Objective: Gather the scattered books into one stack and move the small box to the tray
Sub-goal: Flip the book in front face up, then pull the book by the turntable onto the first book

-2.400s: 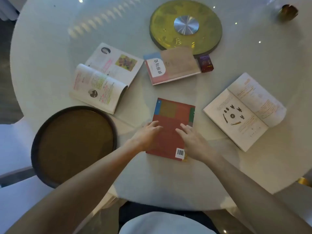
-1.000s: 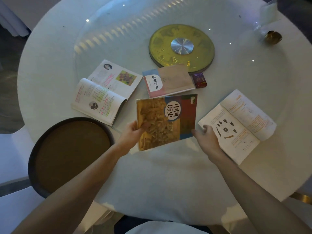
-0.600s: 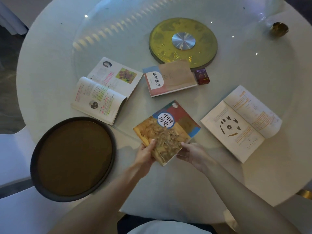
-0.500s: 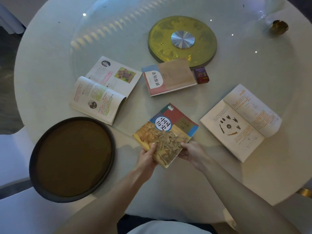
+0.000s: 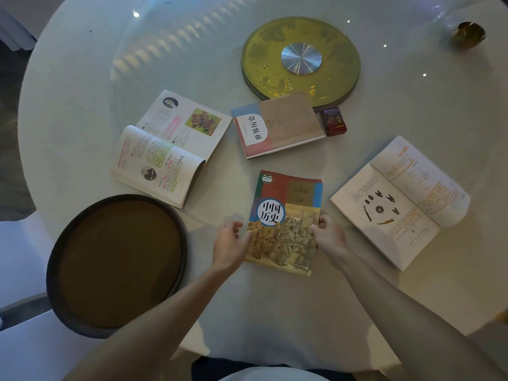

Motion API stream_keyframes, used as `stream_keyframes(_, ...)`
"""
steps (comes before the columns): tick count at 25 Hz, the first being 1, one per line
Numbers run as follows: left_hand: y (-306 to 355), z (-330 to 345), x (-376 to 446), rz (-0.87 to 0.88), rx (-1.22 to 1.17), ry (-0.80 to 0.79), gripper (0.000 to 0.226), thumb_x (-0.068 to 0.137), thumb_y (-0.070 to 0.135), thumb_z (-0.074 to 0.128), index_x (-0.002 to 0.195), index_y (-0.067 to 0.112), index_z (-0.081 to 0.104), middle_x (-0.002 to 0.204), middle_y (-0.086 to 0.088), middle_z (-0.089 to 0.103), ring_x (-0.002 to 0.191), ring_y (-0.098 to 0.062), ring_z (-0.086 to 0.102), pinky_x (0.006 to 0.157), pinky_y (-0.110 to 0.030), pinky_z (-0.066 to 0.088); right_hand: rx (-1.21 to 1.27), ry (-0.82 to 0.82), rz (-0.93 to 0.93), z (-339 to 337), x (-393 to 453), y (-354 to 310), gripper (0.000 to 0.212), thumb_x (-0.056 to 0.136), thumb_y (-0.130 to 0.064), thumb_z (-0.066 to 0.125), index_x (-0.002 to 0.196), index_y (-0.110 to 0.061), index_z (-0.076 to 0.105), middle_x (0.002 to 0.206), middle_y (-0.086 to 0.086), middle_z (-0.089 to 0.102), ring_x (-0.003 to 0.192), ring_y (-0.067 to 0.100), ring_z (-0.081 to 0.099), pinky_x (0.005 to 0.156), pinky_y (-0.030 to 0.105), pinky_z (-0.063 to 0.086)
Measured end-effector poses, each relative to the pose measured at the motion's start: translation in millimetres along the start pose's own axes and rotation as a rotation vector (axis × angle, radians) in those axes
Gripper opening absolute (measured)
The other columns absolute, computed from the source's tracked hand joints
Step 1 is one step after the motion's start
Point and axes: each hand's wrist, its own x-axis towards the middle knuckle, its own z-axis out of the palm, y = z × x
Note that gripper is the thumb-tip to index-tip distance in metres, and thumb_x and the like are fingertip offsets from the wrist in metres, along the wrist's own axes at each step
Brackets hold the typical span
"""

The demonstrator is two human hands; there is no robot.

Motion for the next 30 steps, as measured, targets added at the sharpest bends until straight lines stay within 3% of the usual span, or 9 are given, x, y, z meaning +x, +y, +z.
stream_keyframes(4,15.2,16.7,31.1,-0.044,0.018,-0.07,0.07,0.088,0.034,0.071,0.147,0.011,0.043,0.14,-0.011,0.052,0.128,-0.028,0.053,0.105,-0.048,0.049,-0.271,0.069,-0.135,3.1,5.8,-6.4,0.014,0.096,-0.011,0.053,0.089,-0.005,0.063,0.086,0.01,0.066,0.074,0.024,0.059,0.06,0.036,0.047)
stream_keyframes(8,20.6,27.5,42.2,-0.05,0.066,-0.107,0.051,0.077,0.046,0.065,0.122,0.022,0.059,0.115,0.0,0.06,0.11,-0.024,0.062,0.09,-0.044,0.057,-0.437,0.084,-0.237,7.8,11.6,-5.5,0.007,0.097,-0.015,0.052,0.095,-0.012,0.058,0.095,0.006,0.061,0.082,0.024,0.061,0.066,0.037,0.05)
stream_keyframes(12,31.9,13.5,60.5,-0.011,0.215,-0.095,0.042,0.09,0.042,0.063,0.123,0.017,0.058,0.114,-0.001,0.061,0.101,-0.018,0.063,0.079,-0.034,0.055,-0.561,0.113,-0.263,0.7,25.3,-21.2,0.014,0.099,-0.031,0.052,0.103,-0.018,0.055,0.089,0.0,0.063,0.075,0.018,0.062,0.065,0.036,0.055)
stream_keyframes(14,45.2,3.9,81.3,-0.005,0.174,-0.07,0.044,0.094,0.037,0.063,0.13,0.013,0.055,0.12,-0.006,0.062,0.104,-0.019,0.062,0.085,-0.037,0.056,-0.592,0.158,-0.296,-6.4,42.7,-42.6,0.02,0.1,-0.033,0.052,0.105,-0.015,0.057,0.093,0.004,0.066,0.077,0.019,0.062,0.063,0.032,0.049)
stream_keyframes(19,98.1,-9.8,141.5,-0.087,-0.108,0.008,0.058,0.095,0.03,0.067,0.144,0.007,0.046,0.128,-0.01,0.058,0.111,-0.019,0.057,0.084,-0.033,0.051,-0.497,0.125,-0.427,-16.1,109.1,-107.2,0.042,0.098,-0.02,0.052,0.138,-0.006,0.053,0.134,0.013,0.06,0.121,0.031,0.056,0.097,0.044,0.049)
stream_keyframes(23,128.6,-7.6,178.8,-0.207,-0.342,0.032,0.058,0.093,0.027,0.068,0.142,0.003,0.047,0.12,-0.005,0.058,0.104,-0.021,0.06,0.086,-0.035,0.054,-0.723,0.006,-0.496,-17.1,149.7,-151.4,0.07,0.097,-0.015,0.05,0.161,-0.022,0.025,0.17,0.007,0.016,0.155,0.032,0.015,0.121,0.049,0.026)
stream_keyframes(25,137.1,-4.1,192.2,-0.247,-0.401,0.044,0.045,0.091,0.023,0.069,0.129,0.003,0.057,0.118,-0.007,0.064,0.095,-0.019,0.063,0.087,-0.037,0.058,-0.913,-0.077,-0.468,-15.9,162.0,-159.6,0.079,0.095,-0.011,0.048,0.163,-0.029,0.012,0.173,0.001,-0.003,0.159,0.029,-0.006,0.126,0.053,0.012)
stream_keyframes(27,141.0,-1.3,202.5,-0.262,-0.439,0.044,0.035,0.088,0.018,0.072,0.119,0.003,0.064,0.108,-0.007,0.069,0.086,-0.016,0.065,0.084,-0.037,0.058,-0.947,-0.115,-0.442,-9.5,166.7,-157.3,0.08,0.094,-0.009,0.046,0.164,-0.028,0.01,0.173,0.0,-0.004,0.159,0.026,-0.007,0.126,0.055,0.009)
stream_keyframes(30,140.2,1.5,213.9,-0.3,-0.51,0.029,0.043,0.08,0.016,0.079,0.118,0.003,0.063,0.112,-0.01,0.069,0.099,-0.024,0.068,0.091,-0.04,0.059,-0.93,-0.074,-0.459,-1.3,164.9,-151.8,0.079,0.094,-0.014,0.046,0.164,-0.027,0.012,0.173,0.0,0.002,0.159,0.026,0.001,0.124,0.053,0.015)
